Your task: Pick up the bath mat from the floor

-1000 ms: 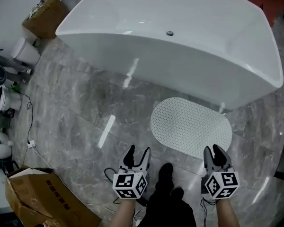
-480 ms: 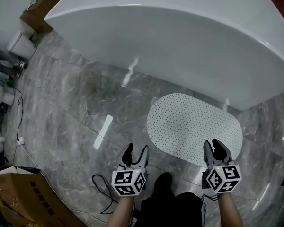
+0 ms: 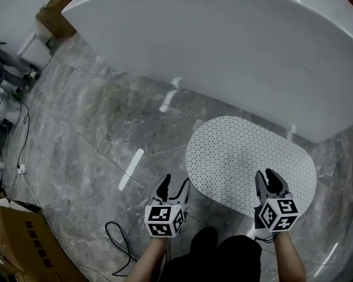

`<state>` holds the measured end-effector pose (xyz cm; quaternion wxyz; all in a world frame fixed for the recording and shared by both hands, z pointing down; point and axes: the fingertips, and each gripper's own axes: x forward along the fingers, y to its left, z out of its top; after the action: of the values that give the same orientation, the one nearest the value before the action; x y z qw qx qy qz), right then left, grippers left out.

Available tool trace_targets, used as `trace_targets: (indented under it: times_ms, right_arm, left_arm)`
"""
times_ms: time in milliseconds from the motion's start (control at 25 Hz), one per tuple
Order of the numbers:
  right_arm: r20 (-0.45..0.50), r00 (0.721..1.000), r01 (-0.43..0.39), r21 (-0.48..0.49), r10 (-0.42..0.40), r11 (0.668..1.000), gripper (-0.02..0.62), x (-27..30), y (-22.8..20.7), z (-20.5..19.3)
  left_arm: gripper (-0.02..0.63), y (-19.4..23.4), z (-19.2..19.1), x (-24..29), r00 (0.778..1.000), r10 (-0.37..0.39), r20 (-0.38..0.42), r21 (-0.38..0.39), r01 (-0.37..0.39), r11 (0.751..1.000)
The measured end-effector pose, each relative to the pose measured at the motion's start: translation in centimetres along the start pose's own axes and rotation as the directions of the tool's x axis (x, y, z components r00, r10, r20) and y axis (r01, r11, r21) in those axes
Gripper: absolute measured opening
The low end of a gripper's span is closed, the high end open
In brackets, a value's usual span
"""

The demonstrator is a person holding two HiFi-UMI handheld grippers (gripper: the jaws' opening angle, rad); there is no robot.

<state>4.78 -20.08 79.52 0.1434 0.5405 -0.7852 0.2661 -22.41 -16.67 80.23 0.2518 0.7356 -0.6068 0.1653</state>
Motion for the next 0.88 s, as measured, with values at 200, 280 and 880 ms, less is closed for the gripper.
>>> trace_targets:
  times_ms: [200,280,880]
  right_arm:
    - [-0.001,1.000,-0.006,-0.015,0.006,1.000,0.132,2.2,-1.2,-1.5]
    - [-0.006,1.000,-0.008,-0.016,0.008,1.000,0.132,3.0,-1.5,-2.0]
    - [-0.032,0.999,-0.021,-0.049,0.020,0.999,0.132,7.8,-1.1,-3.0]
  left_arm:
    - [0.259,0.8,-2.3,2.3,1.000,0.020,-0.012,0.000,-0.020,1.000]
    - [0.262,1.1,-2.6,3.2,1.000,0.022,-0.010,-0.007,-0.022,1.000]
    - [0.284,3.4,-5.0,12.0,0.996,0.026,-0.090,0.021,-0.024,0.999]
